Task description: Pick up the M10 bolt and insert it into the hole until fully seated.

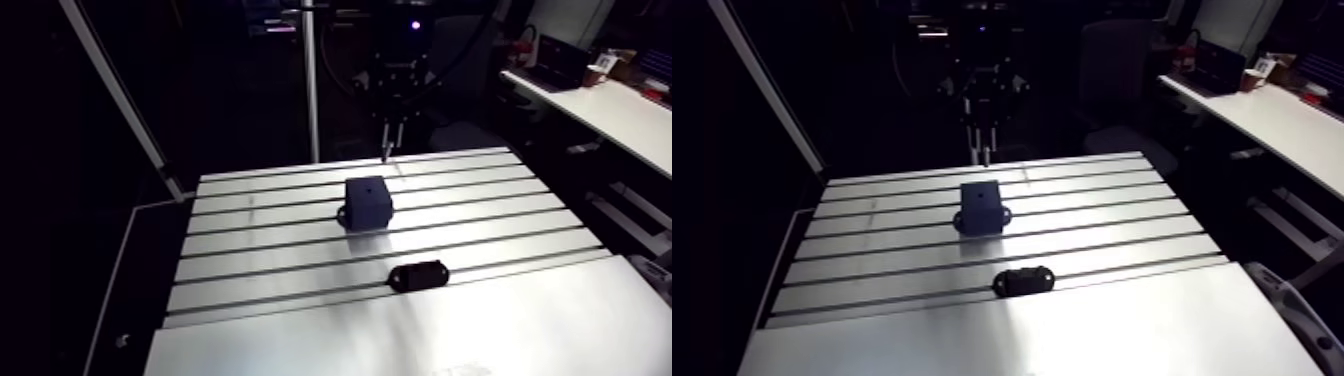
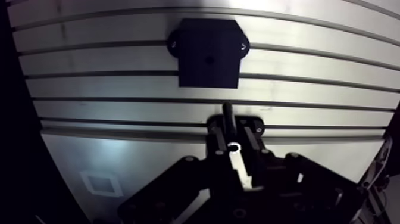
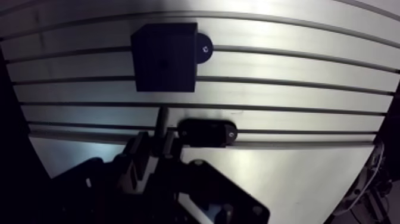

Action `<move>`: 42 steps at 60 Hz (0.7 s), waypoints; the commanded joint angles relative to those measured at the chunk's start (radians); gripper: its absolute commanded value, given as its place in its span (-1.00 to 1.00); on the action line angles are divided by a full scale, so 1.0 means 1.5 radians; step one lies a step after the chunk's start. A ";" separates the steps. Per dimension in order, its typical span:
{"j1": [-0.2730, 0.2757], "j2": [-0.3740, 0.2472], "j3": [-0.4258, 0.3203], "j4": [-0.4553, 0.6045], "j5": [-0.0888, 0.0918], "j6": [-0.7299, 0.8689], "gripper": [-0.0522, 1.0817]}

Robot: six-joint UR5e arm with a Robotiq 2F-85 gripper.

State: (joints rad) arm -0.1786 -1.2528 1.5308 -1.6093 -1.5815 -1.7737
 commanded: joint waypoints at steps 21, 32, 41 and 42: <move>0.036 0.073 -0.061 0.030 -0.011 0.025 0.99; 0.036 0.095 -0.072 0.030 -0.013 0.035 0.99; 0.036 0.102 -0.074 0.030 -0.014 0.035 0.99; 0.036 0.103 -0.074 0.030 -0.014 0.035 0.99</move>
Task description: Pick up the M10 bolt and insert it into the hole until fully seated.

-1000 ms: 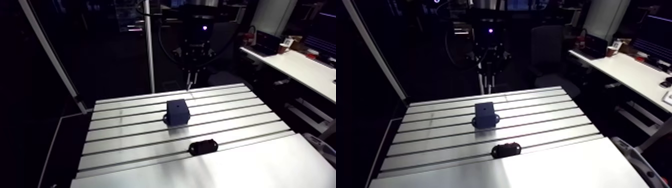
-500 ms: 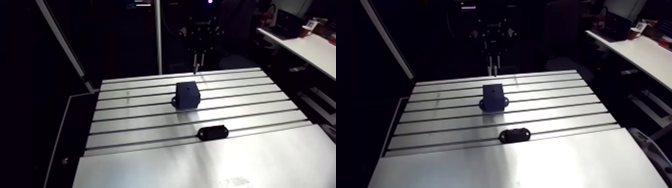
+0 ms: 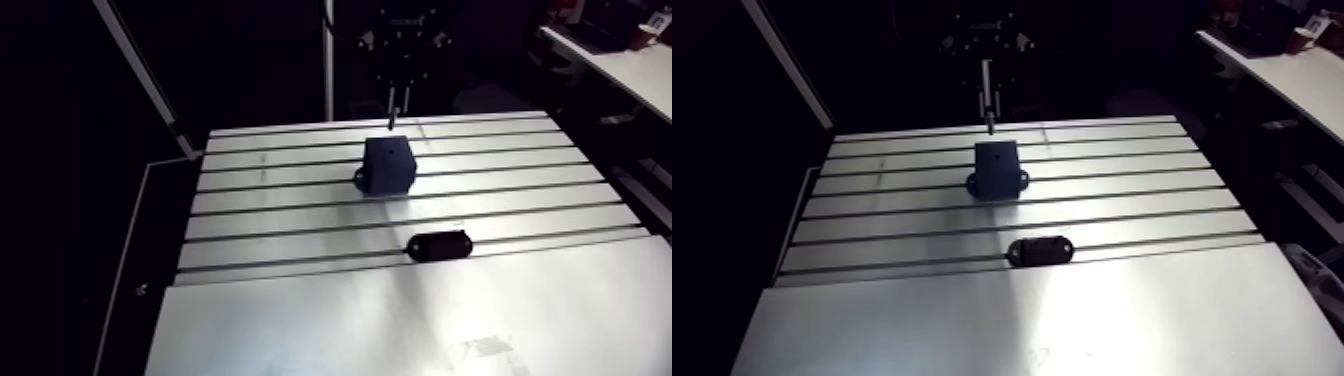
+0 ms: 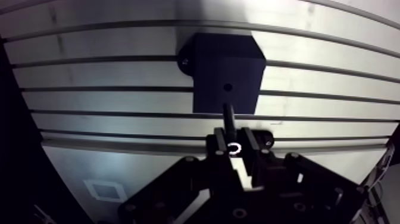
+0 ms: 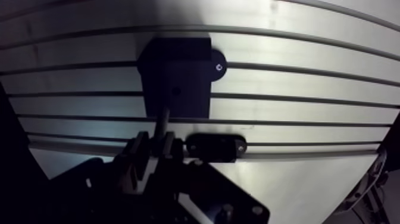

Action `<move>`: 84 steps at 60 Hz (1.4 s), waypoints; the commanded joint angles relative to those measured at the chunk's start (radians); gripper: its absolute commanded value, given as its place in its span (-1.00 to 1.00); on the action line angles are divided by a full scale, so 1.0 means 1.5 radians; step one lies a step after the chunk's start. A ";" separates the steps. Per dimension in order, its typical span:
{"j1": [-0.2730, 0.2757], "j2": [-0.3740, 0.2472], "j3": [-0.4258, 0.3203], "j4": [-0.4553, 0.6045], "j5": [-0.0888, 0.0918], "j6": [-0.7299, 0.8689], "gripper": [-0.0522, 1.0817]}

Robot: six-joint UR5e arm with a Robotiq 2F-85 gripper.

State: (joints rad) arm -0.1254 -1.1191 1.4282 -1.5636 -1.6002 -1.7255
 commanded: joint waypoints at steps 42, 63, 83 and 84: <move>0.001 0.029 -0.004 0.001 -0.008 0.009 0.99; 0.001 0.037 -0.006 0.004 -0.007 0.009 0.99; 0.001 0.037 -0.005 0.006 -0.007 0.009 0.99; 0.001 0.037 -0.005 0.006 -0.007 0.009 0.99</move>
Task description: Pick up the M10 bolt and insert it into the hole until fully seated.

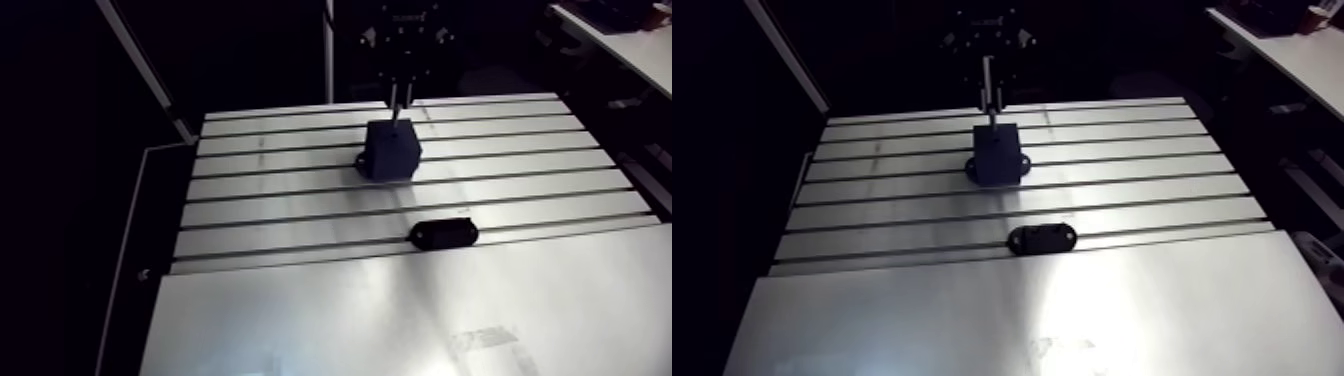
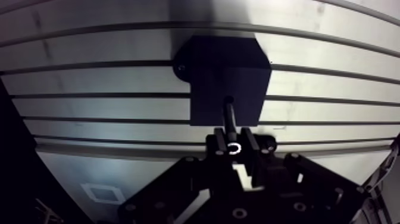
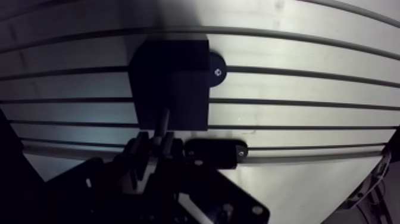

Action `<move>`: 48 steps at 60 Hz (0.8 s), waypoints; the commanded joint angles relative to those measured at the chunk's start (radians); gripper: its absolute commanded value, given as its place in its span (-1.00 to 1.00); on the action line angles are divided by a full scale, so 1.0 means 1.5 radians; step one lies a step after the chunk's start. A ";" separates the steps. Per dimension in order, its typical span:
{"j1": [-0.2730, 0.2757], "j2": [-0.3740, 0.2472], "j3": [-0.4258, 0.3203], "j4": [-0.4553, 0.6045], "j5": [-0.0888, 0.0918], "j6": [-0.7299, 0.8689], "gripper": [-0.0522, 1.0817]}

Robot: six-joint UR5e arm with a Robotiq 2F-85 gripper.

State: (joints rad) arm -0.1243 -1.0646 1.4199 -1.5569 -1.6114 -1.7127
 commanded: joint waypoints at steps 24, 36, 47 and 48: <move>0.000 0.002 0.007 -0.001 -0.002 -0.001 0.99; 0.000 0.003 0.007 -0.004 -0.003 -0.001 0.99; 0.000 0.004 0.007 -0.005 -0.003 -0.001 0.99; 0.000 0.004 0.007 -0.005 -0.003 -0.001 0.99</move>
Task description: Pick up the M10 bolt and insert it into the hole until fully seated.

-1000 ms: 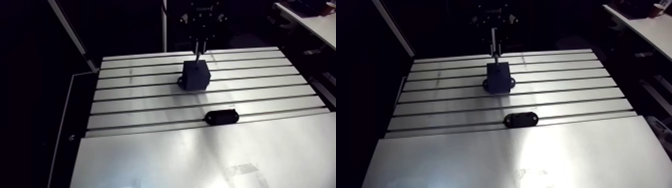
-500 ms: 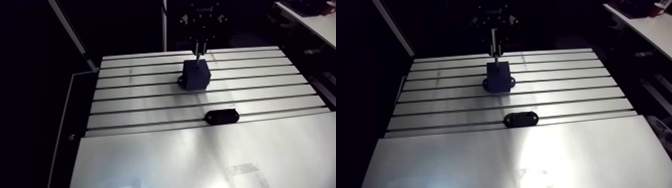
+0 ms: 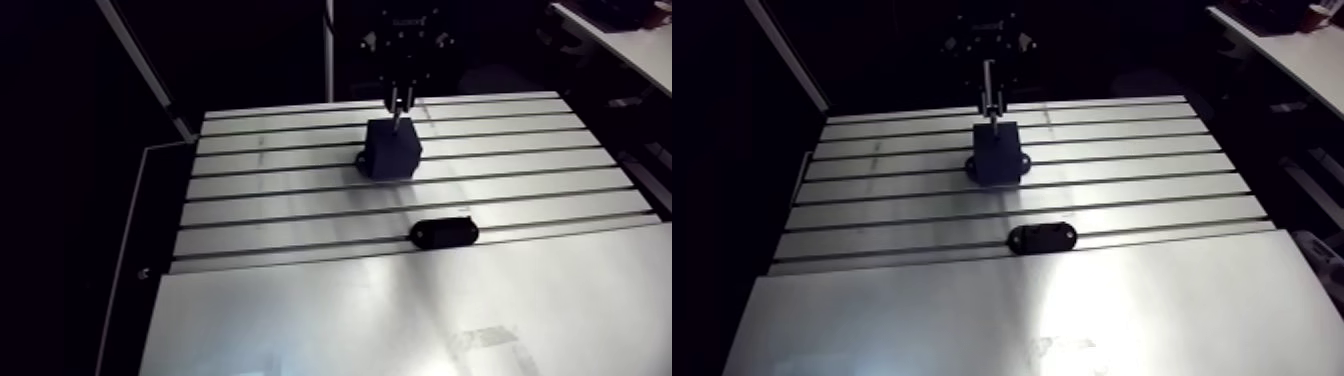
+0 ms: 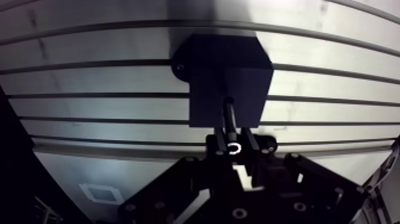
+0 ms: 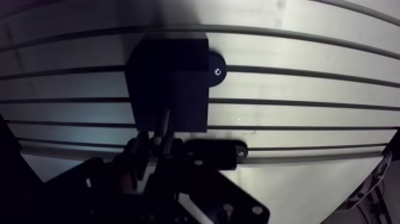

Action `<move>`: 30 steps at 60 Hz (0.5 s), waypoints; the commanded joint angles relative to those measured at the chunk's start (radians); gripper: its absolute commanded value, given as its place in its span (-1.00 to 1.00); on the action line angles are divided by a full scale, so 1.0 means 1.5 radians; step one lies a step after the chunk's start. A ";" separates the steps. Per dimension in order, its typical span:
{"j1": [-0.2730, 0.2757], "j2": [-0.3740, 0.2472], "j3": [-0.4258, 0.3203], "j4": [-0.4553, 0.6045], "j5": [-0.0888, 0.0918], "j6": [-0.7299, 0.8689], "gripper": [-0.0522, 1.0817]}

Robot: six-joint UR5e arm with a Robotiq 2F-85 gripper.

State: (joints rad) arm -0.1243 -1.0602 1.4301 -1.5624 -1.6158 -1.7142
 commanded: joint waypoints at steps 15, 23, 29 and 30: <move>0.000 0.001 0.001 -0.001 0.000 0.000 0.99; -0.001 0.001 0.001 -0.001 0.000 0.000 0.99; -0.001 0.001 0.002 -0.002 0.000 0.000 0.99; -0.001 0.001 0.002 -0.002 0.000 0.000 0.99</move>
State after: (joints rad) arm -0.1250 -1.0591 1.4323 -1.5641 -1.6160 -1.7143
